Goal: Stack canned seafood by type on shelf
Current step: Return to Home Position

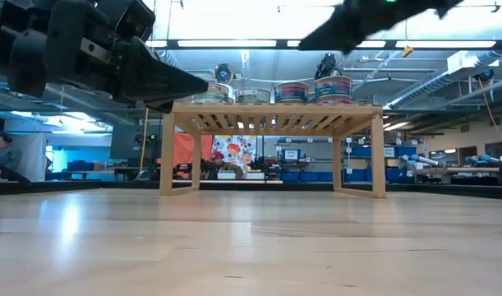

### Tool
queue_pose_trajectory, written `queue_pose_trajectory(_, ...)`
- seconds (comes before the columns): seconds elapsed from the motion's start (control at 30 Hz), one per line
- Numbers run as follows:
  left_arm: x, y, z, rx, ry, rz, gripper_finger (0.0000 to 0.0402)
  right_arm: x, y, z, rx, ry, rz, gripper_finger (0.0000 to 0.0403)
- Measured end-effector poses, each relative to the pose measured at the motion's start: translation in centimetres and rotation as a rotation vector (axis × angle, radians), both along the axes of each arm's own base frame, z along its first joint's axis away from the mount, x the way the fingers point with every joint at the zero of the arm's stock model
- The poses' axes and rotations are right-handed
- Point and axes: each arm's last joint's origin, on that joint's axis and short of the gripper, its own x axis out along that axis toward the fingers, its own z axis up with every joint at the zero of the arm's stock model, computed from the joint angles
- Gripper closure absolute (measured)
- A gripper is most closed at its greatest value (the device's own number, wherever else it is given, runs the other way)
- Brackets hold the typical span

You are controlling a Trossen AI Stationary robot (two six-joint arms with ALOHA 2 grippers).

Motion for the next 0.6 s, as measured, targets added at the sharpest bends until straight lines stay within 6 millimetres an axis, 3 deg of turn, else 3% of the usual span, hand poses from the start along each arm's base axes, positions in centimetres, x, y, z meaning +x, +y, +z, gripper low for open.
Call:
queue_pose_trajectory(0.33, 0.0, 0.0, 0.3, -0.018, -0.028, 0.002, 0.0398, -6.5, 1.7, -3.8, 0.048, -0.119, 0.084, 0.0400)
queue_pose_trajectory(0.6, 0.1, 0.1, 0.4, 0.006, -0.038, 0.003, 0.0398, -11.1, 1.0, -6.6, 0.098, -0.221, 0.144, 0.0401)
